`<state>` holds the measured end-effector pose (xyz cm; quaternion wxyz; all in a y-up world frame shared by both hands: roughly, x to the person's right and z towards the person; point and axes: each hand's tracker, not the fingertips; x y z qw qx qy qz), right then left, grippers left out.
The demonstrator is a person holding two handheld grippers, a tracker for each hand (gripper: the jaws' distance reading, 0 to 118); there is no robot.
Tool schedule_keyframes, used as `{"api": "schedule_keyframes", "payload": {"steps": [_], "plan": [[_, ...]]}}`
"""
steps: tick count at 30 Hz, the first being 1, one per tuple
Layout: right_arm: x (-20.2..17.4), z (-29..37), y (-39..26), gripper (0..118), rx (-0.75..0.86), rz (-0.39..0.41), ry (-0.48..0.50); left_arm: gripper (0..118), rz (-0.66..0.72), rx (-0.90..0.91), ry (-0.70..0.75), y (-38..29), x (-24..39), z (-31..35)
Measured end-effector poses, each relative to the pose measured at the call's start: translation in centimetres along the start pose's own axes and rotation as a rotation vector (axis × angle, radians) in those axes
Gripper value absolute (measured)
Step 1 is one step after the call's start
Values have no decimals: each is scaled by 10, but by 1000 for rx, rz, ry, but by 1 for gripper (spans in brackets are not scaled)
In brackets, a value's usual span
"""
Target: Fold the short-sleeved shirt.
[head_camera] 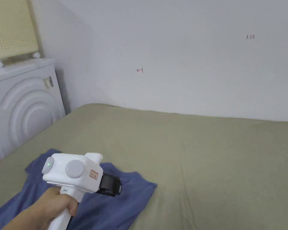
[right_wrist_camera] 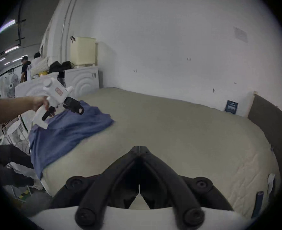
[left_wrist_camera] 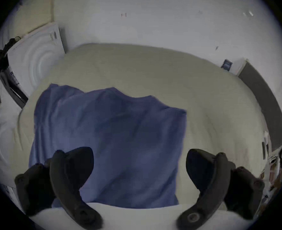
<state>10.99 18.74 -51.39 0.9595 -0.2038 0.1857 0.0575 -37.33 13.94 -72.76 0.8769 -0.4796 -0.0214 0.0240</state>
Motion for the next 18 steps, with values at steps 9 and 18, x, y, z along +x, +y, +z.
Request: {"api": "schedule_keyframes", "payload": {"steps": [9,18], "plan": [[14,-16,-35,1,-76,-62,31,67,-71,-166,11,-21,10,-77],[17,2,-39,1,-73,-93,24,0,-4,146,-117,35,45,-10]]}}
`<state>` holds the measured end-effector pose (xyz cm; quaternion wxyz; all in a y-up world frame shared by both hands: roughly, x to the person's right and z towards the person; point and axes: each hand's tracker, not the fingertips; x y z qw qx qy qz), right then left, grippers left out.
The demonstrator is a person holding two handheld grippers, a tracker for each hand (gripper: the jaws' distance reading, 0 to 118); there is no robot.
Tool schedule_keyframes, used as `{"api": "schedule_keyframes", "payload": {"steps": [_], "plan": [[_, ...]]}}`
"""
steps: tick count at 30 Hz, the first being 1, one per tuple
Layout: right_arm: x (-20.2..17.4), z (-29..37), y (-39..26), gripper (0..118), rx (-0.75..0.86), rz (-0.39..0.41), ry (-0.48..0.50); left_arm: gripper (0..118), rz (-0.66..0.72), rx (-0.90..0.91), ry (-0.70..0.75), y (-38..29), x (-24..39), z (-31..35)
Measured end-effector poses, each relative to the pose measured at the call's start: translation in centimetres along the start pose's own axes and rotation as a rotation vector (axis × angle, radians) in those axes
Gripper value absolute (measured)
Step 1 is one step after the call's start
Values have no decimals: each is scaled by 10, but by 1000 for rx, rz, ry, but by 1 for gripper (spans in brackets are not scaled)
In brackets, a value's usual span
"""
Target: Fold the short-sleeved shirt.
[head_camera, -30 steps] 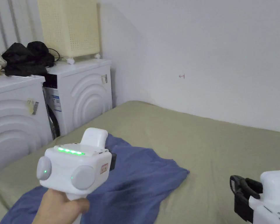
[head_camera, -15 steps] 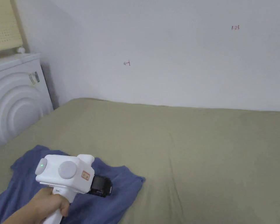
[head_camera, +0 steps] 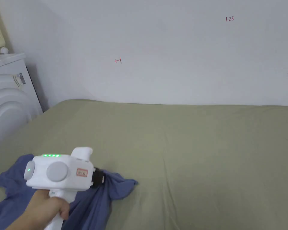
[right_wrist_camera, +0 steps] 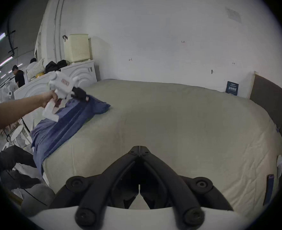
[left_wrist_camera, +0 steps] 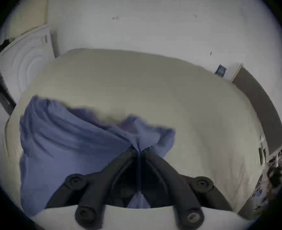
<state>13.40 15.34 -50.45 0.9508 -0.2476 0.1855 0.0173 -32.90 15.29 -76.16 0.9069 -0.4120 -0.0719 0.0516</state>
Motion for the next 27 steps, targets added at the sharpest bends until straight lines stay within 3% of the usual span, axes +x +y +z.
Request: {"api": "schedule_keyframes", "payload": {"steps": [2,8,14,20,24,25,26,27], "plan": [[5,9,1,1,8,-16,-3,0,-90,36,-36,25,36,6],[18,43,-1,1,28,-60,-42,0,-308,114,-363,81,187,12],[31,88,-10,1,61,-75,-129,0,-596,42,-605,71,371,-6],[43,113,-29,1,49,-113,-172,0,-565,-55,-652,24,484,-55],[47,120,-38,1,41,-136,-182,3,-616,-111,-733,-23,533,-76],[47,120,-39,1,39,-137,-180,12,-612,-128,-739,-33,543,-82],[46,120,-39,1,37,-136,-180,36,-613,-123,-733,-40,548,-85],[46,120,-39,1,37,-135,-179,92,-598,-114,-721,-46,551,-91]]}}
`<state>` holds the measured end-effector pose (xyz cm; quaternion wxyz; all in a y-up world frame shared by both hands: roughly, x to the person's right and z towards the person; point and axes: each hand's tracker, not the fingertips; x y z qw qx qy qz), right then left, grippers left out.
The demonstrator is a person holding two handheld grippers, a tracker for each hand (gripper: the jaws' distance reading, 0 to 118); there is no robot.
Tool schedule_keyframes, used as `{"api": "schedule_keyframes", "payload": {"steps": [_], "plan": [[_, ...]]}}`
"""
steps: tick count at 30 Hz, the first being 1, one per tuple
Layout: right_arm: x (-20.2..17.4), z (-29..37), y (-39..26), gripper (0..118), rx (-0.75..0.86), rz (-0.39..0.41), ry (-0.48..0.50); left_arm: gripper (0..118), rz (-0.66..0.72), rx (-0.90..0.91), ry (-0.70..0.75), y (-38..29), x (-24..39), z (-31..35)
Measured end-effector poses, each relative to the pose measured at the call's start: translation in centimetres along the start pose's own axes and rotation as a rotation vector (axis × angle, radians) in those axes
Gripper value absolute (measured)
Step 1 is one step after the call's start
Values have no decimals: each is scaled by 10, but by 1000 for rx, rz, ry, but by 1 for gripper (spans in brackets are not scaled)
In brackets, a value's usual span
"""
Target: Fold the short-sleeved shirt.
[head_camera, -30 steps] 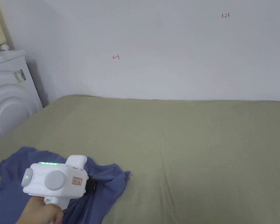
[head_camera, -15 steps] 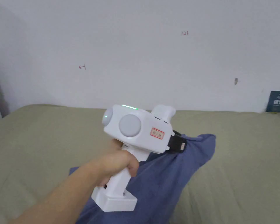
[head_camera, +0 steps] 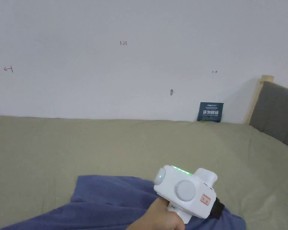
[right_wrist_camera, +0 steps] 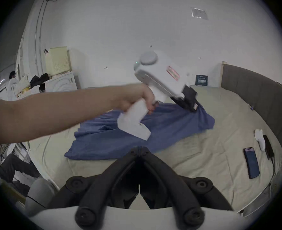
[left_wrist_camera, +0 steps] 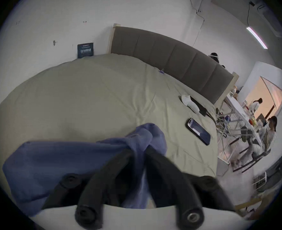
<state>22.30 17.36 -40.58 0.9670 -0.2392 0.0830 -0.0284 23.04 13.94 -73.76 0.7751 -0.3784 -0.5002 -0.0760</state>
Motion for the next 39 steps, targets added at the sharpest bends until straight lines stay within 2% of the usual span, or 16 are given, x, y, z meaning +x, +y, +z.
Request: {"api": "schedule_keyframes", "payload": {"steps": [1,2,4,6,10,13,16,17,18,20,22,26,29,36,37,39], "plan": [[-1,2,0,1,2,3,5,113,68,-2,8,-2,-3,-1],[-1,4,0,1,9,7,11,118,162,-11,-4,-2,-6,1],[-1,10,1,1,19,10,11,118,277,74,-124,7,-17,35],[2,13,5,1,22,3,13,116,244,115,-102,19,-25,83],[7,17,21,1,52,27,-14,116,157,209,240,6,-38,207],[11,16,41,1,92,37,-30,116,202,286,479,-53,-37,294],[10,11,61,1,116,47,-33,112,259,373,636,-126,-17,358],[9,9,66,1,128,59,-37,104,270,389,680,-154,-6,375],[7,8,69,1,142,64,-40,77,282,411,722,-183,7,389],[3,6,72,1,148,62,-41,0,310,389,827,-225,29,401],[0,6,71,1,155,47,-30,0,346,382,955,-263,50,403],[-8,9,63,1,143,33,-6,0,502,384,883,-320,69,403],[-13,7,61,1,115,66,3,0,507,366,882,-325,57,400],[-7,-6,65,1,101,80,-7,0,558,300,851,-263,-66,399],[-5,-10,65,1,95,77,-12,4,570,295,849,-256,-88,396],[1,-21,65,1,69,66,-11,34,610,155,874,-235,-148,381]]}}
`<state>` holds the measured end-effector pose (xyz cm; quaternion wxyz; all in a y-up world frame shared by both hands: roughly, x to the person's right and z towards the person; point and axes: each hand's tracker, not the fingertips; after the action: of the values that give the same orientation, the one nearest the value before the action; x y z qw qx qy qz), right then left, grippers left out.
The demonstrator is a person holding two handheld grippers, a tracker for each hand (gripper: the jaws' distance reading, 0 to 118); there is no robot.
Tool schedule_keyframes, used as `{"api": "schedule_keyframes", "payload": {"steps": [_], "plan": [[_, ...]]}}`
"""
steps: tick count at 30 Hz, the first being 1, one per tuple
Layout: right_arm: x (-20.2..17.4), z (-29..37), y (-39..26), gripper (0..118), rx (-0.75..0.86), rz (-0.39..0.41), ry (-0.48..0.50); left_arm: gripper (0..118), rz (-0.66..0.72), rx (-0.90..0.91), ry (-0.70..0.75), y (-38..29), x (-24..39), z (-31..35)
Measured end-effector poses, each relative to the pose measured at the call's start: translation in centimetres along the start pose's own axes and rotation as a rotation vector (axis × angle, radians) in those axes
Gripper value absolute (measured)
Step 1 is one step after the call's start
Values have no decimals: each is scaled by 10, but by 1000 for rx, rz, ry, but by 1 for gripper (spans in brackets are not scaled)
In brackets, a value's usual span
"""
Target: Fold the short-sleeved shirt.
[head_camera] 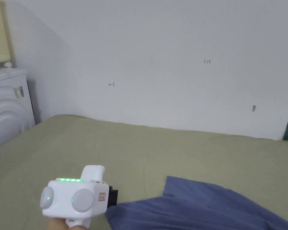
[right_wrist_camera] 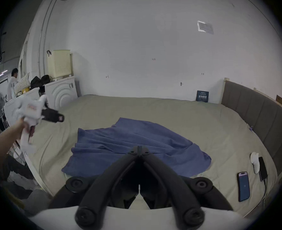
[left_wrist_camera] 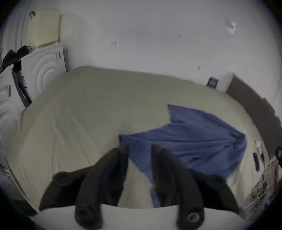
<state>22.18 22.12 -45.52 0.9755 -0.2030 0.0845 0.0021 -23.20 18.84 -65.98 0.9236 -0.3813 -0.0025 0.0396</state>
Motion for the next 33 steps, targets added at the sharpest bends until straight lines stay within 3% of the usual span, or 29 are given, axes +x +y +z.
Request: {"api": "schedule_keyframes", "payload": {"steps": [1,2,3,4,6,9,10,11,12,13,14,15,19,20,21,23,24,25,28,30,33], "plan": [[3,-6,-1,1,-11,-2,0,42,-16,-61,-7,13,-3,-28],[5,-12,-3,1,-22,4,-1,62,-25,-137,16,23,-5,-52],[7,-19,-4,1,-44,12,-16,96,12,-236,58,32,-9,-84],[9,-25,-6,1,-57,16,-19,115,52,-319,86,31,-13,-106],[14,-36,-9,1,-72,13,-22,118,148,-336,111,30,-19,-138],[22,-47,-15,1,-99,-17,-25,118,142,-368,169,20,-15,-164],[25,-50,-16,1,-109,-24,-26,115,119,-392,178,18,-12,-169],[28,-52,-16,1,-117,-28,-26,97,104,-389,161,15,-9,-168],[32,-53,-16,1,-122,-28,-28,36,84,-379,146,13,-4,-163],[35,-54,-15,1,-128,-23,-36,2,44,-355,83,8,-2,-158],[39,-55,-14,1,-131,-20,-48,2,31,-343,69,7,4,-155],[46,-57,-11,1,-139,-17,-66,2,-3,-351,149,7,10,-153],[92,-69,7,4,-168,-48,-178,2,-15,-355,111,4,14,-151],[110,-78,15,16,-192,-70,-222,2,10,-369,74,5,14,-151],[131,-92,22,39,-232,-89,-269,2,6,-361,74,2,17,-143],[164,-120,30,53,-311,-135,-263,2,-12,-362,78,2,20,-142],[180,-136,31,53,-347,-133,-252,2,-19,-368,80,1,21,-141],[193,-150,31,58,-380,-139,-181,2,-20,-369,79,0,22,-140],[213,-184,24,58,-508,-211,-152,2,1,-384,57,-2,21,-136],[208,-190,18,58,-512,-172,-177,2,1,-383,53,-2,20,-134],[209,-195,9,58,-537,-127,-140,2,-22,-389,45,0,21,-135]]}}
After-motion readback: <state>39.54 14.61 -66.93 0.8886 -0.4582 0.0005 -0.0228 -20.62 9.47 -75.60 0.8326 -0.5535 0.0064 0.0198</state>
